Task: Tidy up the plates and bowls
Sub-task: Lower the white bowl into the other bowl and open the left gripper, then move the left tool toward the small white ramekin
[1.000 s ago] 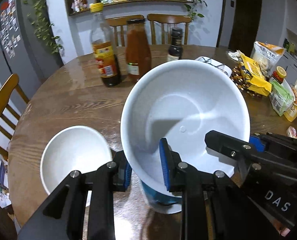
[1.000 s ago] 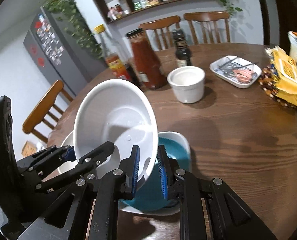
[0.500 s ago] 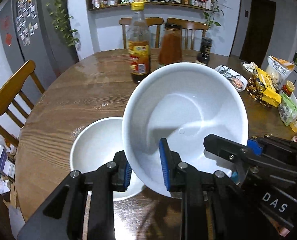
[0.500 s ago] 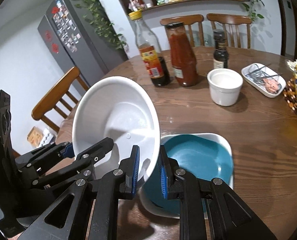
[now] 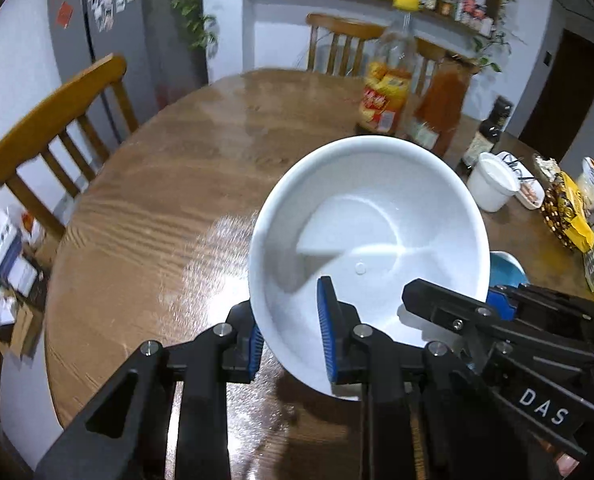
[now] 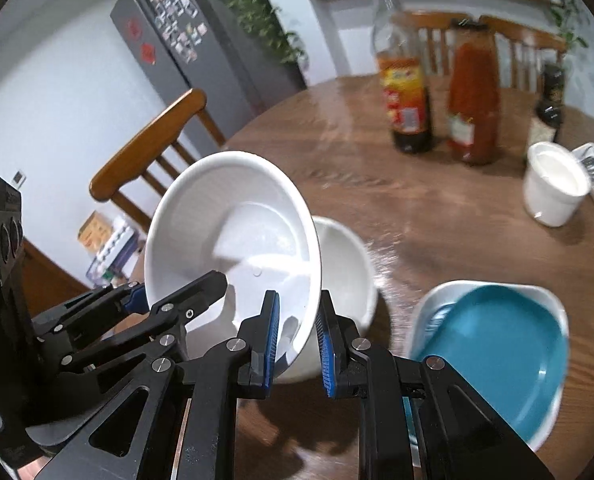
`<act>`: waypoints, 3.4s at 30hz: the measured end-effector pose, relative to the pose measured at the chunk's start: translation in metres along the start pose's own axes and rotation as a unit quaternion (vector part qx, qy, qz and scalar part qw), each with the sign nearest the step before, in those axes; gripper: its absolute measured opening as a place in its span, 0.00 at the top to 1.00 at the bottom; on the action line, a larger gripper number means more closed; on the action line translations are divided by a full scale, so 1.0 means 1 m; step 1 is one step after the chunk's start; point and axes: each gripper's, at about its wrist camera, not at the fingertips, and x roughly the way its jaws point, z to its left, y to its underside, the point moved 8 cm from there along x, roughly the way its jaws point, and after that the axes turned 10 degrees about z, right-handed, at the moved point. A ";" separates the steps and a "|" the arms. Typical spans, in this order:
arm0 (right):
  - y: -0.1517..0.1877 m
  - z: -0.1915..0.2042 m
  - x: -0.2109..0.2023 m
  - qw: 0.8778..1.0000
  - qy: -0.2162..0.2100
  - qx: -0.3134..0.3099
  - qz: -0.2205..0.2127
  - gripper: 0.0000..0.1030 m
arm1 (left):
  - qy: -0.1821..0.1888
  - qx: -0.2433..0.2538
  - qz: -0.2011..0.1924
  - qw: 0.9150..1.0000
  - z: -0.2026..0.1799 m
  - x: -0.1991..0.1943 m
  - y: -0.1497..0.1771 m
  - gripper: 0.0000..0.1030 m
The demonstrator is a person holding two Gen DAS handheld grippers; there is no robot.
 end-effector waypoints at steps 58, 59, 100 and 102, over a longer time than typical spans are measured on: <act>0.019 -0.120 -0.052 0.984 0.083 0.151 -0.053 0.58 | -0.009 0.068 0.016 0.998 -0.055 0.015 -0.018 0.01; 0.022 -0.127 -0.056 0.982 0.087 0.158 -0.055 0.58 | -0.009 0.072 0.015 0.997 -0.059 0.015 -0.018 0.01; -0.027 -0.260 -0.159 0.959 0.174 0.182 -0.127 0.58 | 0.051 0.101 0.028 0.993 -0.199 0.053 -0.111 0.01; -0.029 -0.262 -0.144 0.962 0.155 0.190 -0.117 0.58 | 0.058 0.095 0.034 0.993 -0.202 0.064 -0.114 0.01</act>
